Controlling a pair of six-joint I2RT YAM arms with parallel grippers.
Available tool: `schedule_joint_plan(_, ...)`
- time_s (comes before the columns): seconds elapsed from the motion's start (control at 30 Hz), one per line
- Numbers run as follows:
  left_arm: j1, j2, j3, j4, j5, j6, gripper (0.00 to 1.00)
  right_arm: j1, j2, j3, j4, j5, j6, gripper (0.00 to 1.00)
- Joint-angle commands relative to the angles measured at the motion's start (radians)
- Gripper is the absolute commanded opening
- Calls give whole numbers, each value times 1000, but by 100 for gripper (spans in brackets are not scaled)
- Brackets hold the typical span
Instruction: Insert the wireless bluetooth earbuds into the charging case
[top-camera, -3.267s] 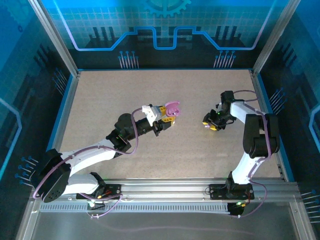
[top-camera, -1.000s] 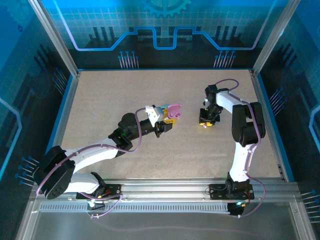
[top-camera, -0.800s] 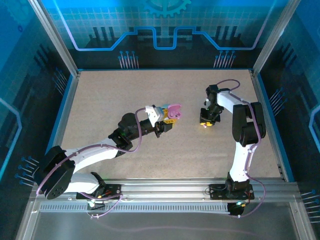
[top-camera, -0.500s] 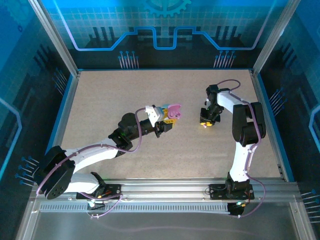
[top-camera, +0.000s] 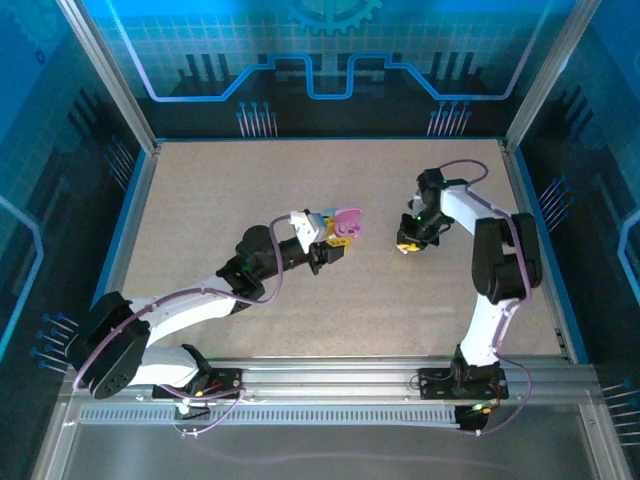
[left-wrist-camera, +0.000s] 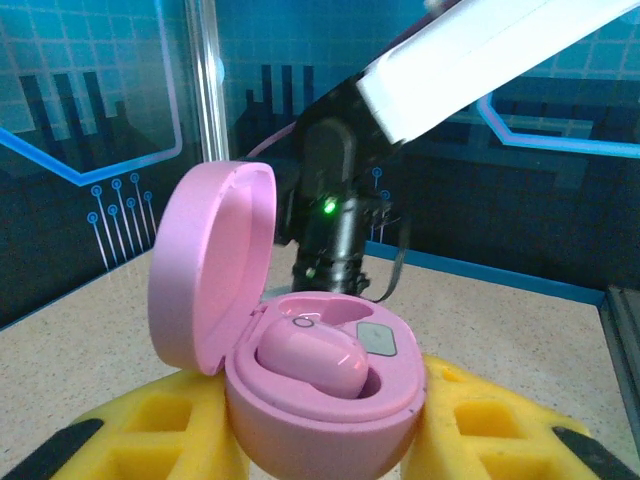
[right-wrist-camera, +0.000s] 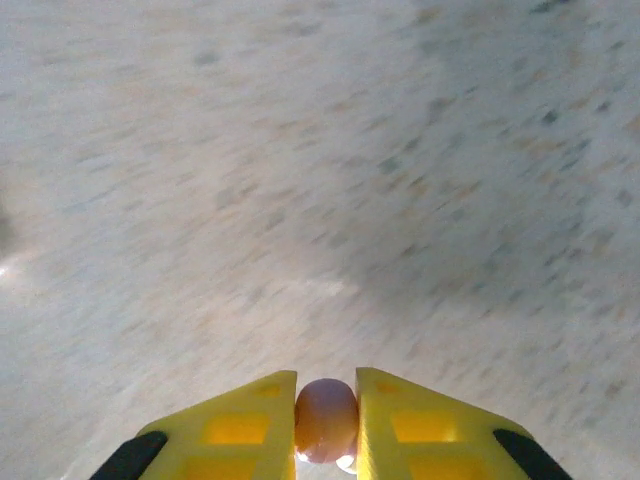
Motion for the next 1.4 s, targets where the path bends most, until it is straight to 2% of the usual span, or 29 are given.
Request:
schedule_joint_plan(0.0,29,-17,3,6,3,-21,33,5,-172,-30,34,-205,2,20)
schedule_joint_plan(0.17,80,-32,-26,14,20,-52,33,6,-337,-61,74,-491,31,20)
schedule_joint_plan(0.3,100,-45,-39,13,32,-68,33,20,-396,-59,100,-722,28,20)
schedule_joint_plan(0.4,102,-51,-39,11,42,-69,33,39,-414,-61,134,-860,33,20)
schedule_joint_plan(0.47,102,-53,-39,14,55,-69,33,53,-420,-56,143,-909,34,20)
schedule_joint_plan(0.8,101,-39,-30,37,130,-71,33,117,-445,5,132,-904,48,20)
schedule_joint_plan(1.37,95,-4,-12,102,251,-103,33,233,-428,77,131,-699,63,20)
